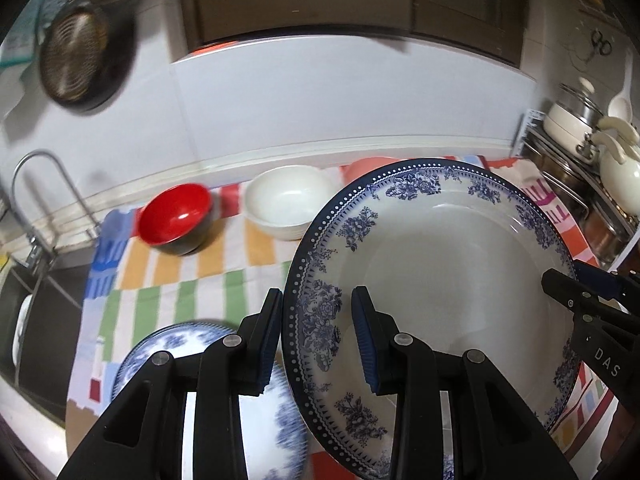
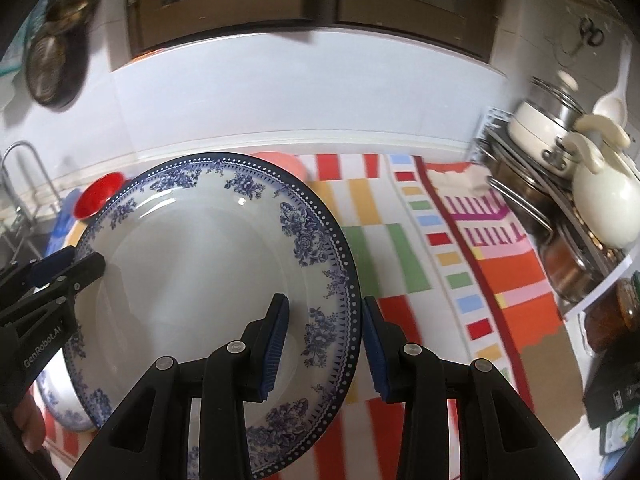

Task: Organize plates and bowls
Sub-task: 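Lift the small plate with both grippers and carry it toward the plate stack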

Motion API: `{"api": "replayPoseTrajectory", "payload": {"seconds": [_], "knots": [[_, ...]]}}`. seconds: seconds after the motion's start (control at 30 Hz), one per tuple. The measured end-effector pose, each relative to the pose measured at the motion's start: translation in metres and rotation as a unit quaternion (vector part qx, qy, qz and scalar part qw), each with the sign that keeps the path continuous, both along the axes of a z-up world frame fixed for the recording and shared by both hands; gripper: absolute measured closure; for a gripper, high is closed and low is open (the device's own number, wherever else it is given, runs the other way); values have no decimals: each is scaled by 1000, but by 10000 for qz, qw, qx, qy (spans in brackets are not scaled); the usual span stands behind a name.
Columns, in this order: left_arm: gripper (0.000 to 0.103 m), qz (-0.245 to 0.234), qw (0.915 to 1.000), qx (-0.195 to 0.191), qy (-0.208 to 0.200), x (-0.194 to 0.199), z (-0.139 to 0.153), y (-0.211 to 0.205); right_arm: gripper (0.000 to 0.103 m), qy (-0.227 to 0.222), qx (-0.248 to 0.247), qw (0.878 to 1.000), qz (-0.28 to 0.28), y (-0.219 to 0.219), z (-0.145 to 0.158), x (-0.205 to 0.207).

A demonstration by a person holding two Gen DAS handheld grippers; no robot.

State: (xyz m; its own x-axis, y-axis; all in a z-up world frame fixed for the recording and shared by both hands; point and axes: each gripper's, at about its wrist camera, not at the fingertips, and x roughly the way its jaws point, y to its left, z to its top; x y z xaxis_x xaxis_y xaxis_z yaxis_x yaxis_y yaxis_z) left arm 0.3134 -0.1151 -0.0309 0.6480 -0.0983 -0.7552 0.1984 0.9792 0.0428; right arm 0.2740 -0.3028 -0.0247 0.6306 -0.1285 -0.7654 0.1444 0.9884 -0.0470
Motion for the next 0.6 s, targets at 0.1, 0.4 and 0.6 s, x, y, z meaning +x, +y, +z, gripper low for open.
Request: {"api": "replayPoseTrajectory", "payload": {"seconds": [0.1, 0.4, 0.6], "knots": [[68, 149, 9999, -1, -2, -3, 3, 20, 66, -14, -11, 9999, 132, 18, 0, -1], [68, 646, 9979, 22, -1, -12, 5, 82, 66, -23, 18, 9981, 608, 77, -1, 8], [68, 976, 9952, 57, 72, -16, 0, 120, 66, 27, 57, 9958, 915, 113, -6, 16]]}}
